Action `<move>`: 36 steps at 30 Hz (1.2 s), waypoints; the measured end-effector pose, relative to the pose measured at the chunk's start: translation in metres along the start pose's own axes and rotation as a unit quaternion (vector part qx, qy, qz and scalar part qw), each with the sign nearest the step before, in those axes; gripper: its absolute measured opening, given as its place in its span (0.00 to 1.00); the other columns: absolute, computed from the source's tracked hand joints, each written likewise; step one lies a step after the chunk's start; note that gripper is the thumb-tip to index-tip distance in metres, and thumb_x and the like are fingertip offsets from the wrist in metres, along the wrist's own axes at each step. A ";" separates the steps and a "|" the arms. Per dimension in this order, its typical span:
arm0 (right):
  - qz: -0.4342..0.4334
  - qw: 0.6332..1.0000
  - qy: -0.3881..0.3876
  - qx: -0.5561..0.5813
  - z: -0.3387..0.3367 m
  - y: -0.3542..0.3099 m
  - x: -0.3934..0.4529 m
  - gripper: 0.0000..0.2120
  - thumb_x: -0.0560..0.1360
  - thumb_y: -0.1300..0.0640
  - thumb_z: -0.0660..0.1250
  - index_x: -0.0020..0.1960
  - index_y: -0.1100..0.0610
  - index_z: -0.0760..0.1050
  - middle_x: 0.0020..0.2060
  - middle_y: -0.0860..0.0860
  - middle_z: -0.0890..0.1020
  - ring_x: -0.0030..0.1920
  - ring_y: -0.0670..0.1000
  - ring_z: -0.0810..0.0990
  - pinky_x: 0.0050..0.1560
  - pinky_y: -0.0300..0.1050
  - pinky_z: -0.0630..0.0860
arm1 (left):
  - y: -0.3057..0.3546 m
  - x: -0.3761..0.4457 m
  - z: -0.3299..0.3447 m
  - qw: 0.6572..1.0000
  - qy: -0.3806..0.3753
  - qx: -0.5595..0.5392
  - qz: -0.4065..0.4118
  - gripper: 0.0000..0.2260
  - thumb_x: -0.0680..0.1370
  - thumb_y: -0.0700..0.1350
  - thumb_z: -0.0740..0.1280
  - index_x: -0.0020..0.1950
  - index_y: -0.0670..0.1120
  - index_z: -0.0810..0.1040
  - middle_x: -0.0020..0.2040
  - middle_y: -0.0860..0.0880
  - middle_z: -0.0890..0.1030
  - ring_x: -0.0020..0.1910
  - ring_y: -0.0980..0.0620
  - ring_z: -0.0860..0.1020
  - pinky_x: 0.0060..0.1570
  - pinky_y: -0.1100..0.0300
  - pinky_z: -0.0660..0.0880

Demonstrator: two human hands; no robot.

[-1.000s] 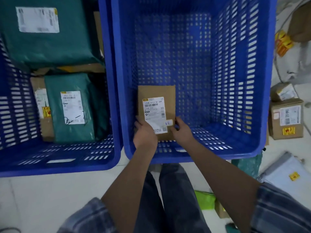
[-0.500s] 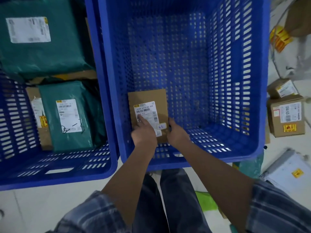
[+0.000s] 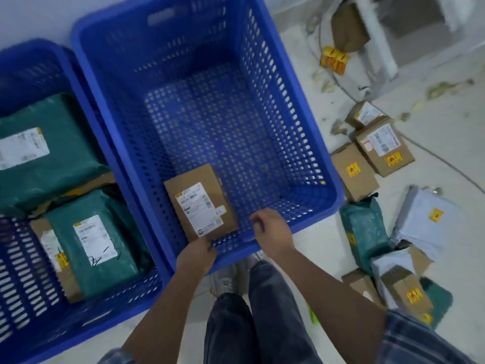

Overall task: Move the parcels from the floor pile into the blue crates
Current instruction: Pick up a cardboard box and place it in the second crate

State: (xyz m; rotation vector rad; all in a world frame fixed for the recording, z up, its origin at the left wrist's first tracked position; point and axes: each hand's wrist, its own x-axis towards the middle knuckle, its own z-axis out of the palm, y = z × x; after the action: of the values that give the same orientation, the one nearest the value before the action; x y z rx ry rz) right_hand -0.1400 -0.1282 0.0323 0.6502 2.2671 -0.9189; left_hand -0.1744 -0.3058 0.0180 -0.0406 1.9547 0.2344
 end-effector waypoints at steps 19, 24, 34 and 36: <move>0.465 0.826 0.106 0.301 -0.036 0.225 -0.150 0.15 0.74 0.65 0.59 0.29 0.57 0.63 0.28 0.54 0.71 0.34 0.55 0.72 0.41 0.50 0.72 | 0.198 -0.060 0.018 0.948 0.136 0.073 0.277 0.07 0.80 0.42 0.59 0.55 0.44 0.74 0.51 0.50 0.77 0.45 0.53 0.74 0.45 0.60 0.68; 0.443 0.819 0.045 0.362 -0.051 0.244 -0.124 0.14 0.78 0.61 0.58 0.35 0.52 0.65 0.33 0.48 0.70 0.36 0.50 0.70 0.47 0.43 0.69 | 0.267 -0.057 0.076 0.944 0.052 0.133 0.297 0.07 0.79 0.41 0.58 0.54 0.44 0.75 0.50 0.47 0.79 0.48 0.49 0.77 0.47 0.55 0.72; 0.395 0.772 0.064 0.493 -0.152 0.331 -0.019 0.08 0.78 0.59 0.58 0.40 0.58 0.69 0.34 0.55 0.75 0.35 0.54 0.74 0.39 0.45 0.71 | 0.388 0.015 0.125 0.964 -0.021 0.214 0.154 0.08 0.80 0.44 0.58 0.54 0.41 0.73 0.53 0.42 0.78 0.52 0.44 0.76 0.51 0.54 0.73; 0.389 0.774 0.069 0.494 -0.166 0.354 0.008 0.08 0.79 0.59 0.57 0.42 0.59 0.68 0.35 0.56 0.74 0.35 0.54 0.74 0.36 0.43 0.71 | 0.412 0.041 0.127 0.960 -0.018 0.229 0.160 0.10 0.80 0.44 0.58 0.56 0.40 0.73 0.54 0.41 0.78 0.53 0.43 0.76 0.52 0.53 0.73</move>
State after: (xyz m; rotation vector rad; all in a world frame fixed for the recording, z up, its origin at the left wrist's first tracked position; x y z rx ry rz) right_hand 0.0191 0.2232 -0.0344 1.9539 1.1701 -1.5656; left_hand -0.1310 0.1240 -0.0066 0.5830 1.9285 -0.0136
